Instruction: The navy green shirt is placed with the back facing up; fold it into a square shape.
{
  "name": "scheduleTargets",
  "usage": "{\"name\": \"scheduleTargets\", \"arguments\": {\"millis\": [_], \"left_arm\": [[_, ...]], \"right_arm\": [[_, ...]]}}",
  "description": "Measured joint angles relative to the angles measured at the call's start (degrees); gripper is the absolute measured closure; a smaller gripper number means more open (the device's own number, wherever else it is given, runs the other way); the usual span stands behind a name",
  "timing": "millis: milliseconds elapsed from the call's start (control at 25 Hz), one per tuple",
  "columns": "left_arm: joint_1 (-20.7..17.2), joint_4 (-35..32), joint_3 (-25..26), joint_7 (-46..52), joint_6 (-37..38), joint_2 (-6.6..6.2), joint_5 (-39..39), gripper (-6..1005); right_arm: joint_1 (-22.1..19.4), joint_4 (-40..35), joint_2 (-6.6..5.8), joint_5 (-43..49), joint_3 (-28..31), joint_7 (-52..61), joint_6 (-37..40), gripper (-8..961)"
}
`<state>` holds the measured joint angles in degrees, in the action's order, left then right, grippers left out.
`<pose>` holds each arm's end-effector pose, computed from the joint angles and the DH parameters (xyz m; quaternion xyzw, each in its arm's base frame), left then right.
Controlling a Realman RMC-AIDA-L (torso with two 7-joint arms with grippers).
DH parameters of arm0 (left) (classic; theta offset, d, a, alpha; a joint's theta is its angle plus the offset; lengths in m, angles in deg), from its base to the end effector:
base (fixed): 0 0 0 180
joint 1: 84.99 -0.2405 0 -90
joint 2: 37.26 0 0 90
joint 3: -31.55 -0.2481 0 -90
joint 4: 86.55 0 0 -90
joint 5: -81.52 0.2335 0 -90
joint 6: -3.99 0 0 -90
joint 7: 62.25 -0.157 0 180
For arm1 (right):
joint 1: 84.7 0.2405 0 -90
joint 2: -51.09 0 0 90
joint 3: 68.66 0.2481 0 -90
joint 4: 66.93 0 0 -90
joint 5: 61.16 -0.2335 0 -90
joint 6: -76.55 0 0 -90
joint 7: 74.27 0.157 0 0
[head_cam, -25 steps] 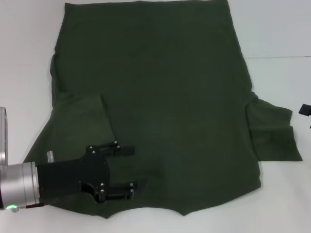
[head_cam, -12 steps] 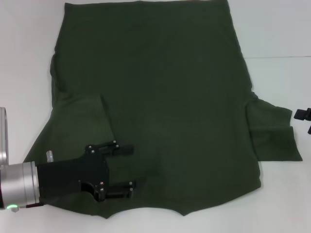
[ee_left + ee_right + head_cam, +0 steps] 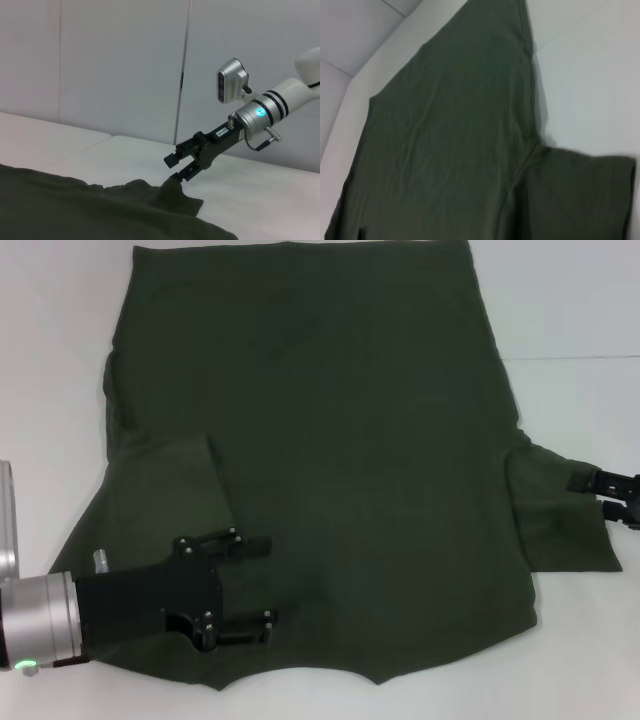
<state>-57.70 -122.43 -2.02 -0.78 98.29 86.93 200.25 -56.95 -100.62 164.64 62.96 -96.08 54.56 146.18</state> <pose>-0.2677 0.3098 -0.0399 -0.9464 -0.1232 -0.2718 0.1237 0.3718 0.3653 0.0500 -0.6632 0.6630 0.2455 0.2456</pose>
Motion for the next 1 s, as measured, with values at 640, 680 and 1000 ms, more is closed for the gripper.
{"name": "scheduleTargets", "arguments": {"millis": [640,680,1000], "left_arm": [[0.0,0.3,0.1,-0.1,-0.4,0.00,-0.2,173],[0.0,0.3,0.1,-0.1,-0.4,0.00,-0.2,172],[0.1,0.3,0.1,0.1,-0.4,0.00,-0.4,173]], "right_arm": [[0.1,1.9,0.71,0.1,0.0,-2.5,-0.9,123],[0.1,1.9,0.83,0.1,0.0,-2.7,-0.8,126],[-0.6,1.9,1.14,-0.2,0.4,-3.2,0.9,151]]}}
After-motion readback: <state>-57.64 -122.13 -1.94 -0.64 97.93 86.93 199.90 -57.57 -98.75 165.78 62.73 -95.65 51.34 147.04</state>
